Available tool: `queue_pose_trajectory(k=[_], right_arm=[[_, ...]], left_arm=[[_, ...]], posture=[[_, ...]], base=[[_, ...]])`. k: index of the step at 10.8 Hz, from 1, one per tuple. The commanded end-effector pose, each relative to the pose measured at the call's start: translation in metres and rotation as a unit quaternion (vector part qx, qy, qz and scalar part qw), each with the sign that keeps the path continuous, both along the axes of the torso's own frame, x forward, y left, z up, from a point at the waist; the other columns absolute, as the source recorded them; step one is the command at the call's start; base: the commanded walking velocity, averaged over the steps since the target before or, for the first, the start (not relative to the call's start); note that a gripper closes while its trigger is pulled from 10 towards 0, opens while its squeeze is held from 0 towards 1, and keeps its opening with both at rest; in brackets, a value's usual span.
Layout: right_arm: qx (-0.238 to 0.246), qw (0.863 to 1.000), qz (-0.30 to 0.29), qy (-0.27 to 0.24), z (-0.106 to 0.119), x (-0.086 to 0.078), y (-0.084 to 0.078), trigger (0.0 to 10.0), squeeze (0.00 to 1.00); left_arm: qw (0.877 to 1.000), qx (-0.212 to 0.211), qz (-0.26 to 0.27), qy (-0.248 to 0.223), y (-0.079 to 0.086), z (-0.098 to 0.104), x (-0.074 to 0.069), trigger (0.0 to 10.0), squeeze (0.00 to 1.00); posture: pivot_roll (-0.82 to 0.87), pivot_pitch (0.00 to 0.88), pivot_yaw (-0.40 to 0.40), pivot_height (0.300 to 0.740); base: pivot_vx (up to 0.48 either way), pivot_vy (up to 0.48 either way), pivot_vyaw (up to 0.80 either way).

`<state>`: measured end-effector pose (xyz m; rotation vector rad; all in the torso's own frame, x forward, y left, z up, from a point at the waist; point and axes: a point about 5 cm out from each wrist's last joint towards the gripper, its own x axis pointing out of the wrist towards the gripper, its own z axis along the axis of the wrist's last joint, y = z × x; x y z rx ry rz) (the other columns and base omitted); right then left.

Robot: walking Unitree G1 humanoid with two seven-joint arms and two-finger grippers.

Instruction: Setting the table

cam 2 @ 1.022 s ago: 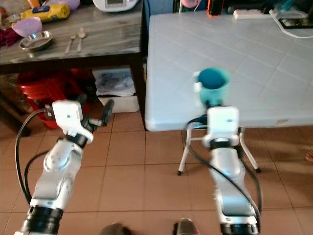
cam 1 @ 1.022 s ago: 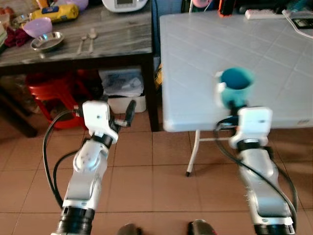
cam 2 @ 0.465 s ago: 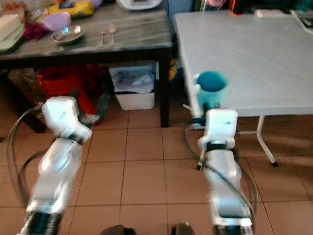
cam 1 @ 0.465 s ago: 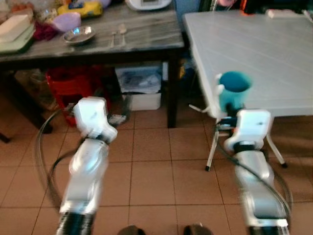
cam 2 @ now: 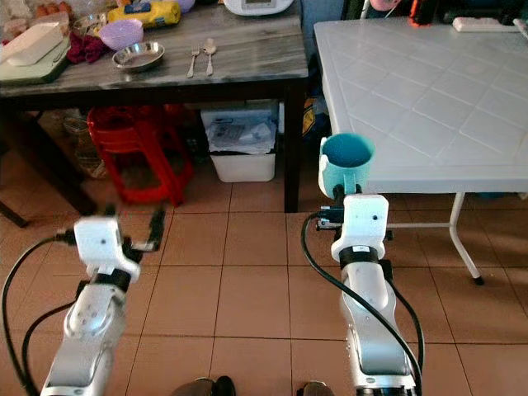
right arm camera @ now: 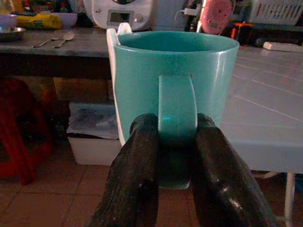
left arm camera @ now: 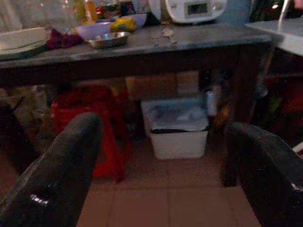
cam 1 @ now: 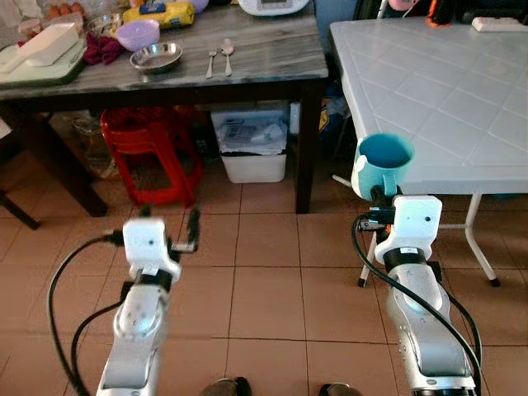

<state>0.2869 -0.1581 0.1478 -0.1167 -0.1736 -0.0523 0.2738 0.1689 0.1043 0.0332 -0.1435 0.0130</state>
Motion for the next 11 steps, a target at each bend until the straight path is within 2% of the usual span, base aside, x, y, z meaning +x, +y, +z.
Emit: queue_pose_trajectory(k=[1,4,6,9,11], right_arm=[[0.002,1.0,0.008,-0.001,-0.001,-0.001,0.002,10.0,0.0],[0.003,1.0,0.017,-0.007,0.0,-0.003,0.002,10.0,0.0],[0.018,1.0,0.021,-0.004,-0.001,-0.005,0.003,10.0,0.0],[0.016,1.0,0.02,-0.006,0.0,-0.004,0.002,10.0,0.0],[0.014,1.0,0.02,-0.007,0.0,-0.004,0.001,10.0,0.0]], left_arm=[[1.0,0.014,0.014,-0.005,0.008,0.0,0.0,10.0,0.0],[0.999,0.032,-0.01,-0.018,0.001,0.004,0.001,10.0,0.0],[0.999,-0.012,-0.037,-0.027,-0.009,0.008,0.002,10.0,0.0],[0.997,-0.023,-0.062,-0.042,-0.016,0.014,0.006,10.0,0.0],[0.997,-0.033,-0.067,-0.037,-0.018,0.013,0.006,10.0,0.0]], posture=[[-0.07,0.149,0.084,0.74],[-0.07,0.153,0.089,0.74],[-0.08,0.155,0.093,0.74],[-0.08,0.157,0.095,0.74],[-0.08,0.157,0.094,0.74]], base=[[0.0,0.0,0.0],[0.0,0.0,0.0],[0.0,0.0,0.0],[0.0,0.0,-0.31],[0.0,0.469,-0.2]])
